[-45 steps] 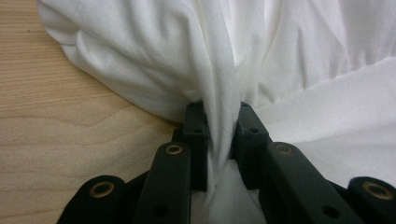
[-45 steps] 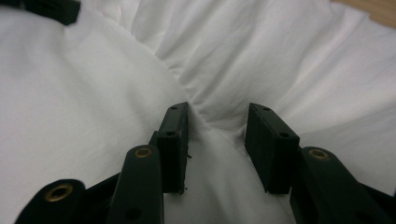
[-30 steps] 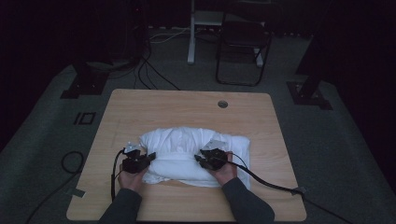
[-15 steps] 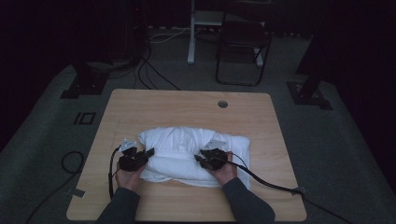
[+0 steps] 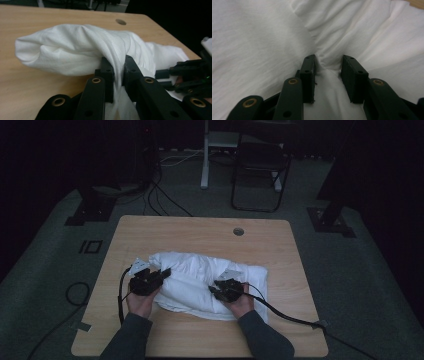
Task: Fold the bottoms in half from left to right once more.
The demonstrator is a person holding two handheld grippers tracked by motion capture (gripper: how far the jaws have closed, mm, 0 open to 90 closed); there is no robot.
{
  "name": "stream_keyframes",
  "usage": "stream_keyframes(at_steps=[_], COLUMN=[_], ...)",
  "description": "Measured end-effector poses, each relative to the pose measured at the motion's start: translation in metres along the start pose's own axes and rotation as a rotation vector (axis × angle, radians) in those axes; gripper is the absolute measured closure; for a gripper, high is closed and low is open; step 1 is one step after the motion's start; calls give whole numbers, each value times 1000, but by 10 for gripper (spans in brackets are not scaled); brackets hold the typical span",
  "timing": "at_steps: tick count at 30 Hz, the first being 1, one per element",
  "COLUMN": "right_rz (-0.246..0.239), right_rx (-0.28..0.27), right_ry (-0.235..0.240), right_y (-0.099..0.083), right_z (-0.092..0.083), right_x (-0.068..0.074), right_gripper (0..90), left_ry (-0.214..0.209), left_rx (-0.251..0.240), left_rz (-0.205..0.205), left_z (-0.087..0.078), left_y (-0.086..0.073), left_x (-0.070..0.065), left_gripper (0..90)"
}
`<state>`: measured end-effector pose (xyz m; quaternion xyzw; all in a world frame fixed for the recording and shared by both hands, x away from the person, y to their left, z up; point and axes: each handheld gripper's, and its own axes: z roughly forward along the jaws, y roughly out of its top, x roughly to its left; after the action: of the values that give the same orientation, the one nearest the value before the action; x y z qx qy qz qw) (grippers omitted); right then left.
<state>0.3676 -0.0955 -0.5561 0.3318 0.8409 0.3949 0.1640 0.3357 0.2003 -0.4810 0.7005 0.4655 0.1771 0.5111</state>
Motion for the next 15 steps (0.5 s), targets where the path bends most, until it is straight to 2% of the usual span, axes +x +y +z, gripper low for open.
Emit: stream_keyframes(at_steps=[12,15], right_rz=[14,9], right_rx=[-3,-2], right_ry=[-5,4], right_y=[-1,1], right_z=[0,-3], right_x=[1,-1], right_gripper=[642,607], left_ry=[-66,-78], left_rx=[-32,-34], left_rz=[51,54], left_z=[10,12], left_y=[18,19], left_x=[-26,-28], left_gripper=[819,819])
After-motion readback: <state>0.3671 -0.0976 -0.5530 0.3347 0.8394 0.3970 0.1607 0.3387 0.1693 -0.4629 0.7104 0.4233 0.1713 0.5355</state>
